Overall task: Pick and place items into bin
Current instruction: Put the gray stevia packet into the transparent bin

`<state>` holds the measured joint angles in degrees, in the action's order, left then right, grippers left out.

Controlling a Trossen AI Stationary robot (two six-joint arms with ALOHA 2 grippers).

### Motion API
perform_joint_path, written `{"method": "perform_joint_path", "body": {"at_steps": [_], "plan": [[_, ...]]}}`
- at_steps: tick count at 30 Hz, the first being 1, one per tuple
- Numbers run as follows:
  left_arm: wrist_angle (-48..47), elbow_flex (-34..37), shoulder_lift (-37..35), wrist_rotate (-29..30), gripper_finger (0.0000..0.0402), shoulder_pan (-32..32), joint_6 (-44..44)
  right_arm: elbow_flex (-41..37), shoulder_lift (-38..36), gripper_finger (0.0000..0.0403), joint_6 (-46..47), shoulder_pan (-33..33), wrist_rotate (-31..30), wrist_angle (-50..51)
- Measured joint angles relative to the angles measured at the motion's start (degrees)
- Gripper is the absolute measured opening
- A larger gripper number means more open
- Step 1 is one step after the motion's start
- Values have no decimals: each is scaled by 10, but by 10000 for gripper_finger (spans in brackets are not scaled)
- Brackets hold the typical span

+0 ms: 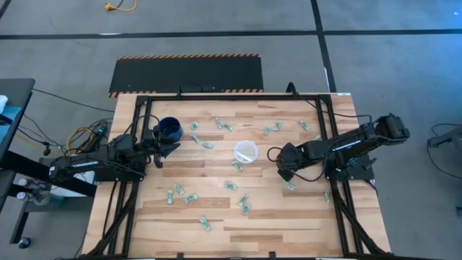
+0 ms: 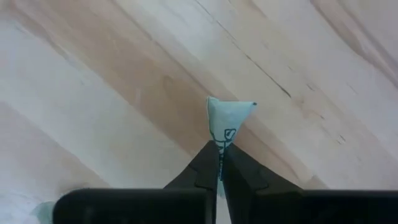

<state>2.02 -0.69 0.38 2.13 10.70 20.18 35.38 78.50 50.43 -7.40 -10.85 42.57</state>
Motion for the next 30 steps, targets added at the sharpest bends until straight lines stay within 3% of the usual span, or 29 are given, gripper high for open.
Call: {"method": "perform_joint_path", "body": {"at_steps": [8, 13, 19, 24, 30], "plan": [[0, 0, 0, 0, 111, 0, 0, 88, -1, 2, -65, -1, -27, -22], [0, 0, 0, 0, 111, 0, 0, 127, -1, 3, -146, 13, -60, -143], [0, 0, 0, 0, 111, 0, 0, 131, 46, 2, -218, 66, -2, -291], [0, 0, 0, 0, 111, 0, 0, 130, 94, 4, -240, 97, 46, -305], [0, 0, 0, 0, 111, 0, 0, 130, 119, 9, -278, 100, 50, -344]]}}
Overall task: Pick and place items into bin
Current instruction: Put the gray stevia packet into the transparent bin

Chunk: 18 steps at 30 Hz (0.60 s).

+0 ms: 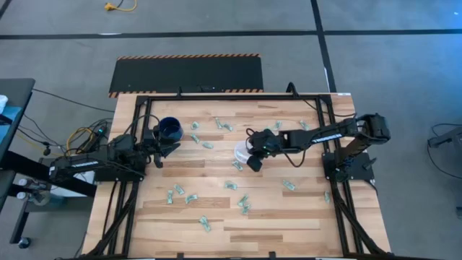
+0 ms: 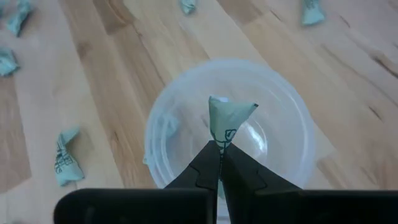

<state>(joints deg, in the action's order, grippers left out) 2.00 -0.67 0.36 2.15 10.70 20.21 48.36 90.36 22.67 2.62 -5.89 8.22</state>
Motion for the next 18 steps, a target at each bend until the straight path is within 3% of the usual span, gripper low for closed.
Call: {"method": "perform_joint_path", "body": {"at_steps": [11, 18], "plan": [[0, 0, 0, -2, 111, 0, 0, 0, -4, 92, -9, 0, 7, -10], [8, 0, 0, -100, 111, -3, 3, 0, -40, 124, -37, -9, 0, 3]]}}
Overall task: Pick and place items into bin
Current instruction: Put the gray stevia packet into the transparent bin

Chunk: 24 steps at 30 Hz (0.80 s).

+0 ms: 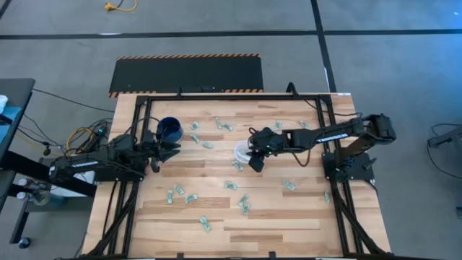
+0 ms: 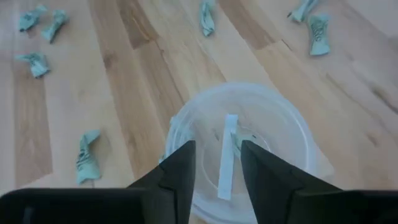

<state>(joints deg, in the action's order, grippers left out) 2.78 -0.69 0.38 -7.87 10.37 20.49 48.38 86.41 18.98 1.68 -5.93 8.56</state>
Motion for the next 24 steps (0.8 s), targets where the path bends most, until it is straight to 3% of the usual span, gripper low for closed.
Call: {"method": "perform_joint_path", "body": {"at_steps": [4, 11, 17, 24], "plan": [[6, 0, 0, -41, 111, -23, 2, 0, -52, 121, 1, -23, -41, 63], [12, -1, 0, -34, 111, -94, 1, 0, -126, 112, 54, -98, -165, 166], [21, -22, 31, 20, 111, -167, -16, 0, -142, 111, 134, -172, -267, 255], [72, -54, 156, 105, 111, -254, -58, 0, -142, 111, 237, -250, -352, 343]]}}
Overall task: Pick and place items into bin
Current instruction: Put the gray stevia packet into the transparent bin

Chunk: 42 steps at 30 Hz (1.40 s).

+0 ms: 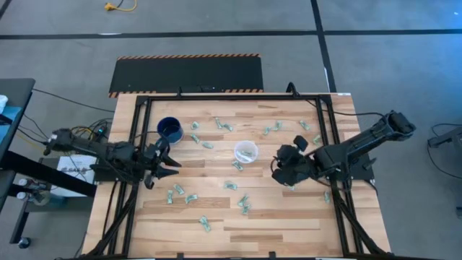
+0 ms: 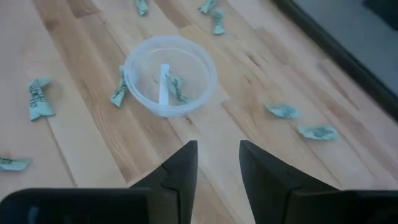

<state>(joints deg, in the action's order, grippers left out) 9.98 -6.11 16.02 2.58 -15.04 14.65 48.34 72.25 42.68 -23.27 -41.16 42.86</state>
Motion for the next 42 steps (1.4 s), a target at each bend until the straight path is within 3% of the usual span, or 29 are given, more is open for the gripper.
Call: {"method": "perform_joint_path", "body": {"at_steps": [6, 12, 22, 30, 42], "plan": [[11, -63, 173, 62, 111, -69, -30, -1, 0, 111, 81, -39, -39, 55], [-4, -142, 349, 68, 111, -131, -40, -15, 0, 111, 124, -60, -40, 59], [-201, -268, 558, 68, 111, -170, 139, -21, 0, 111, 129, -66, -39, 53], [-251, -304, 666, 54, 111, -170, 200, -21, 0, 111, 129, -66, -39, 53], [-253, -313, 715, 58, 111, -158, 200, -22, 0, 111, 129, -66, -39, 49]]}}
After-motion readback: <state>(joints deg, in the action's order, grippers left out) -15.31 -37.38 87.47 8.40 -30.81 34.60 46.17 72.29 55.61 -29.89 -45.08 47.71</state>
